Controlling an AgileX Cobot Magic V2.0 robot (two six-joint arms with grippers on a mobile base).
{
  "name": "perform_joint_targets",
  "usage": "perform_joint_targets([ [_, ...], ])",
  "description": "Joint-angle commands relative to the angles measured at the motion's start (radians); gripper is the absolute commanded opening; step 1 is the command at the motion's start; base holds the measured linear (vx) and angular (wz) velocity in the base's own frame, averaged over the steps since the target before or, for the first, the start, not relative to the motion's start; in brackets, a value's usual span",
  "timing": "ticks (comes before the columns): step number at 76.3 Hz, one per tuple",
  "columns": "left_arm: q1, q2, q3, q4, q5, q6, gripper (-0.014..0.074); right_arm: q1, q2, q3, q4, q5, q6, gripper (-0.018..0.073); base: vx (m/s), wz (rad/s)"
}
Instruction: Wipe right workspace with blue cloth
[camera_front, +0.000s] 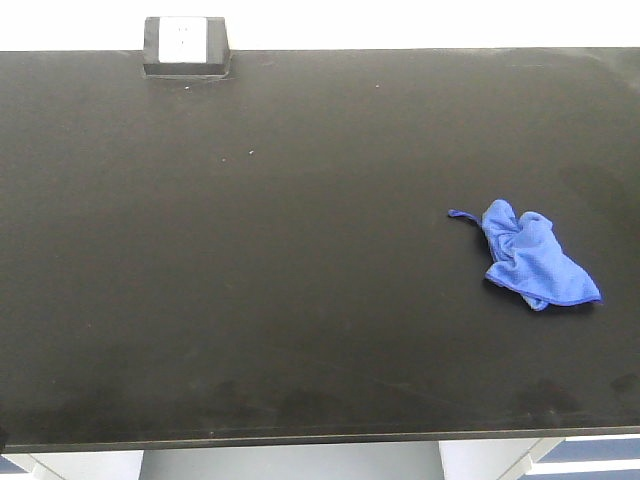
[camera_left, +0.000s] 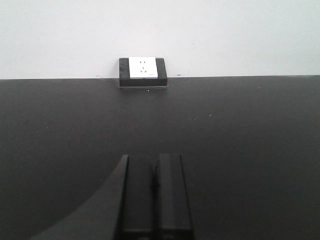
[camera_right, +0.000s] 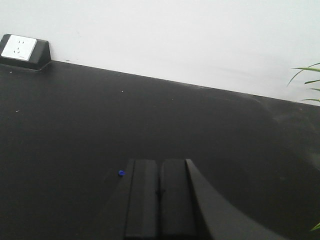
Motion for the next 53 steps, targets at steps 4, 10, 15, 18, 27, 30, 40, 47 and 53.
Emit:
perform_joint_targets([
  [4, 0.0, -0.01, -0.025, -0.003, -0.091, 0.001, -0.0006, 0.001, 0.006, -0.027, 0.005, -0.075, -0.002, -0.0007, 0.0, 0.0],
  [10, 0.0, -0.01, -0.025, -0.003, -0.091, 0.001, -0.0006, 0.001, 0.006, -0.027, 0.005, -0.075, -0.002, -0.0007, 0.0, 0.0],
  [15, 0.0, -0.01, -0.025, -0.003, -0.091, 0.001, -0.0006, 0.001, 0.006, -0.027, 0.005, -0.075, -0.002, -0.0007, 0.0, 0.0],
  [18, 0.0, -0.01, -0.025, -0.003, -0.091, 0.001, -0.0006, 0.001, 0.006, -0.027, 0.005, -0.075, -0.002, -0.0007, 0.0, 0.0],
  [27, 0.0, -0.01, -0.025, -0.003, -0.091, 0.001, -0.0006, 0.001, 0.006, -0.027, 0.005, -0.075, -0.002, -0.0007, 0.0, 0.0],
  [30, 0.0, -0.01, -0.025, -0.003, -0.091, 0.001, -0.0006, 0.001, 0.006, -0.027, 0.005, -0.075, -0.002, -0.0007, 0.0, 0.0],
  [40, 0.0, -0.01, -0.025, -0.003, -0.091, 0.001, -0.0006, 0.001, 0.006, -0.027, 0.005, -0.075, -0.002, -0.0007, 0.0, 0.0],
  [47, 0.0, -0.01, -0.025, -0.003, -0.091, 0.001, -0.0006, 0.001, 0.006, -0.027, -0.002, -0.075, -0.002, -0.0007, 0.0, 0.0],
  [53, 0.0, -0.01, -0.025, -0.003, -0.091, 0.001, -0.0006, 0.001, 0.001, -0.026, -0.049, -0.077, -0.001, -0.0007, 0.0, 0.0],
])
